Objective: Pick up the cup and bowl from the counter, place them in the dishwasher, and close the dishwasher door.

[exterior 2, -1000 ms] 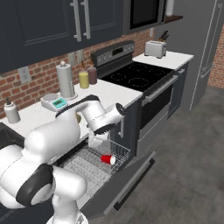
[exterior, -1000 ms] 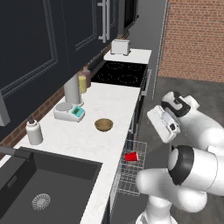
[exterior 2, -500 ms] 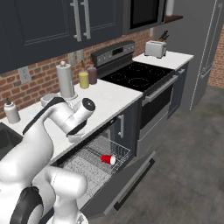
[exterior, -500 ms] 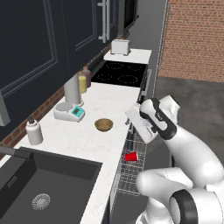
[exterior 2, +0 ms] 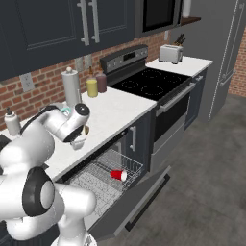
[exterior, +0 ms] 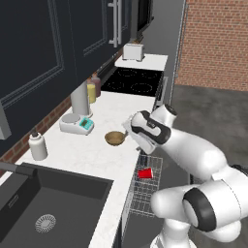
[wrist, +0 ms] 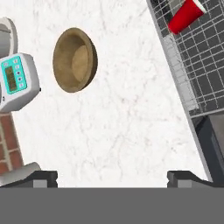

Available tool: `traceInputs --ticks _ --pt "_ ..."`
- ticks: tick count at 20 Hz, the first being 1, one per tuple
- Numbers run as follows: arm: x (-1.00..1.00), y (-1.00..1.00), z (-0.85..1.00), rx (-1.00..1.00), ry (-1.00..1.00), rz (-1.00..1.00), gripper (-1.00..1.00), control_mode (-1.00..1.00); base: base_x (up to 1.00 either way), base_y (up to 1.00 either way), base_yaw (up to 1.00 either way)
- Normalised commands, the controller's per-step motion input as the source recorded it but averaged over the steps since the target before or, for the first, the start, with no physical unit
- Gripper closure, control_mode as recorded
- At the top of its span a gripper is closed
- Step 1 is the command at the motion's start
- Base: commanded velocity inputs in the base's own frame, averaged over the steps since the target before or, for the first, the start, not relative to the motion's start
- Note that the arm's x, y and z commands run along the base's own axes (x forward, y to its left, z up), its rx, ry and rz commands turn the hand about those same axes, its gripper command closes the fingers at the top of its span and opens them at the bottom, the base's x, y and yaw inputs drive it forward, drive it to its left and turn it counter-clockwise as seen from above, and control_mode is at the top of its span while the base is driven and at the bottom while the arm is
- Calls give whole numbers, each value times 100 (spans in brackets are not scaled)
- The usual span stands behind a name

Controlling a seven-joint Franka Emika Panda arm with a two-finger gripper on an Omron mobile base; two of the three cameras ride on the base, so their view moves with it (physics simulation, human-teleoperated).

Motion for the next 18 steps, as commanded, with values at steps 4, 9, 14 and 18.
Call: traceInputs --ticks 4,9,14,18 --pt "71 0 -19 -12 0 0 -100 -100 0 0 0" --pt "60 0 -28 -10 0 0 -100 -100 0 0 0" --pt "41 0 -45 -8 0 0 -100 -100 0 0 0" --pt "41 0 -51 -6 0 0 -100 -100 0 0 0"
